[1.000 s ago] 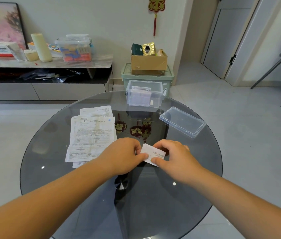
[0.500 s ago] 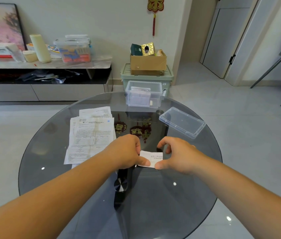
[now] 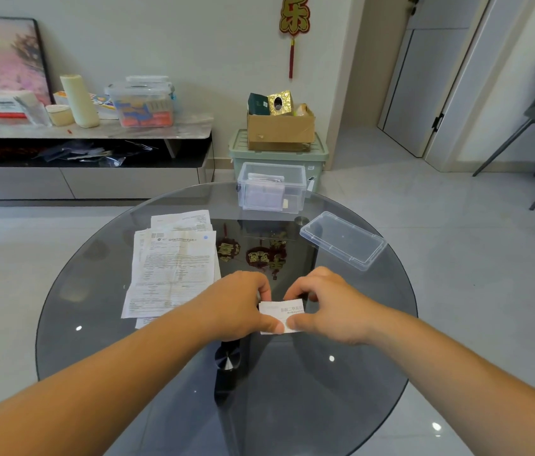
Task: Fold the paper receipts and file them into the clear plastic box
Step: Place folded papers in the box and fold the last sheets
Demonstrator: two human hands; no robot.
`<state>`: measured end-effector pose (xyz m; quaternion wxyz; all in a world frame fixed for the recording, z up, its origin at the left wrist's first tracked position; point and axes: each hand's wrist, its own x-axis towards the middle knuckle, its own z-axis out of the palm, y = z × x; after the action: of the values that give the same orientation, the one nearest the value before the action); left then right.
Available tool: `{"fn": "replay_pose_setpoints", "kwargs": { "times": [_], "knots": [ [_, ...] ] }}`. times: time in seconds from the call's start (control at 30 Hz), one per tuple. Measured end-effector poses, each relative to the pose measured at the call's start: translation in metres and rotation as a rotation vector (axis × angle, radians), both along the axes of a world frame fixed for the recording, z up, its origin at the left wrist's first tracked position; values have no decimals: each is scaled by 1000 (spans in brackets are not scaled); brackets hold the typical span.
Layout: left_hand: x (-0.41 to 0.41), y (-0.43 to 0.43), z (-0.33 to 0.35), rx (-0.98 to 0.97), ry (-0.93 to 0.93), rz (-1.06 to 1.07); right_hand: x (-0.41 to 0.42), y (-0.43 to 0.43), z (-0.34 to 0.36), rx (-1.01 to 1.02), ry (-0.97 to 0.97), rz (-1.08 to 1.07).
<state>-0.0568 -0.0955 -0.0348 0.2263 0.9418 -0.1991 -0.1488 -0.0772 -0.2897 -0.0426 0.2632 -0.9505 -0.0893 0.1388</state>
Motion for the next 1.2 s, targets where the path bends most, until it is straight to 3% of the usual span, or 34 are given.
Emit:
{"fn": "replay_pose_setpoints", "kwargs": {
  "times": [0.13, 0.4, 0.57, 0.63, 0.77, 0.97, 1.2],
  "knots": [
    [-2, 1, 3, -54, -49, -32, -5, 9, 1, 53, -124, 30],
    [4, 3, 7, -139, -164, -77, 6, 2, 13, 124, -97, 34],
    [57, 0, 35, -162, -349, -68, 52, -7, 42, 216, -287, -36],
    [89, 0, 44, -100, -415, -77, 81, -12, 54, 244, -388, -102],
    [160, -4, 50, 205, -591, -109, 151, -18, 73, 300, -575, -238],
    [230, -25, 42, 513, -613, -249, 242, -9, 78, 220, -641, -265],
    [255, -29, 29, 555, -563, -275, 287, -4, 61, 132, -608, -223]
  ]
}}
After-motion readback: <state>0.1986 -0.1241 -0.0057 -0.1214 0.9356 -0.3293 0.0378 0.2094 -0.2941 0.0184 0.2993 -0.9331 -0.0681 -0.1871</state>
